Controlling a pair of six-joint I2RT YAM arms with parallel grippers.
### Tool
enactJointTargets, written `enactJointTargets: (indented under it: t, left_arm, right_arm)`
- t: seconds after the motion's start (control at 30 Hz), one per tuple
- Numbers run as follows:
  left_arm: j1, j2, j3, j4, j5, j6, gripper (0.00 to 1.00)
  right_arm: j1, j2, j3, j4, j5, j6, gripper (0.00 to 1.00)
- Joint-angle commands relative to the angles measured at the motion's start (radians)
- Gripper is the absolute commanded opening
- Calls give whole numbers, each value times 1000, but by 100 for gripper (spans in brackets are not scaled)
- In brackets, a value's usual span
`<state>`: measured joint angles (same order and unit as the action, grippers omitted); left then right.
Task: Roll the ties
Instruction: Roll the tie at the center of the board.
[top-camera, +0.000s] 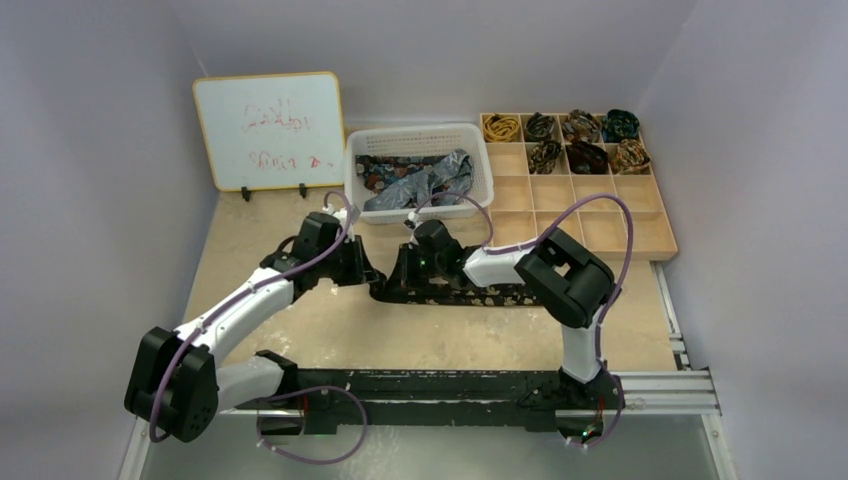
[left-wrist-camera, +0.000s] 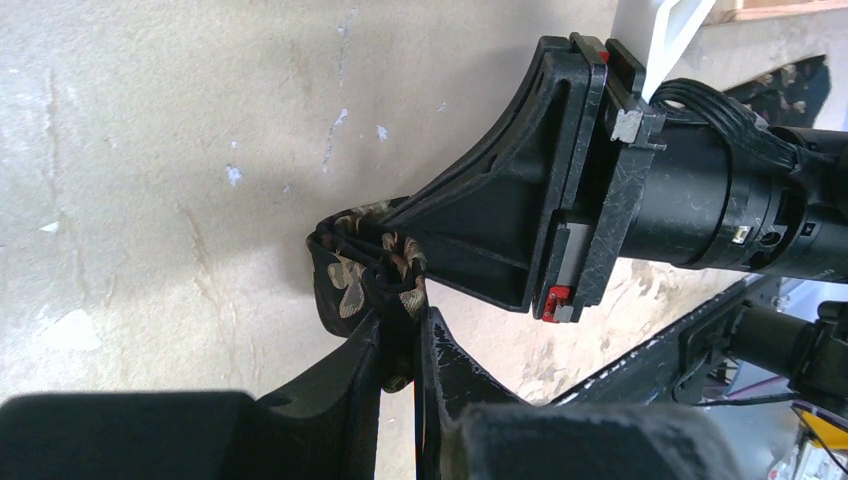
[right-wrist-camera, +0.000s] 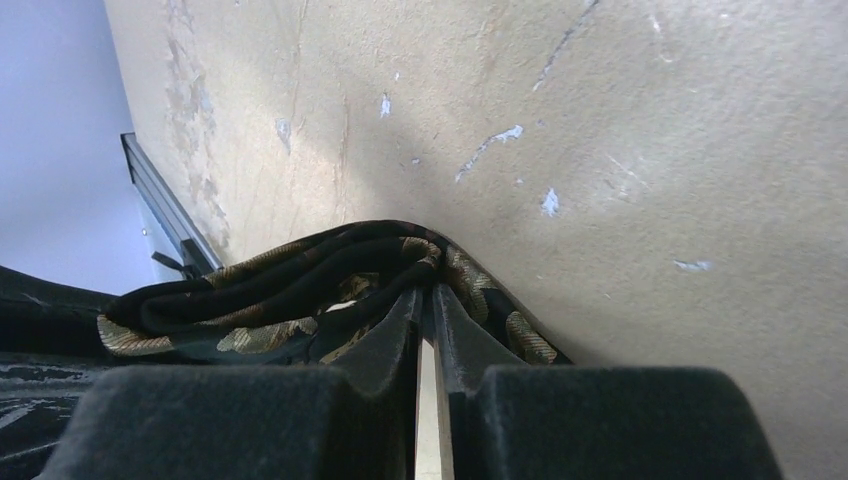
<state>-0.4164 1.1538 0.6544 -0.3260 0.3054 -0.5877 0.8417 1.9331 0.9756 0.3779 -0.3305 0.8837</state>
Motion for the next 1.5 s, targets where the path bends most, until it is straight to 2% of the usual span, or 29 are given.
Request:
enactJointTargets:
  t: [0.0,0.57,0.97,1.13,1.3,1.47]
  left_arm:
    - [-9,0,62,-35,-68,28,8]
    - [-72,59,95,-50,-89,68,9]
    - [-107,90,111,-48,-132,67,10]
    - [-149,117,107,-32,-152,45,15]
    - [-193,168,127,6,-174,1,26]
    - [-219,248,175,26,-167,-40,34]
  right_arm:
    - [18,17,46,-35,8,-20,10]
    - [19,22,62,-44,-79,-33,11]
    - [-16,-247,-131,-177,208,28,20]
    - [-32,-369,-216,-201,304,50,24]
    - [-32,-478,-260,-221,344,68,31]
    - [-34,-526,-276,-226,362,67,34]
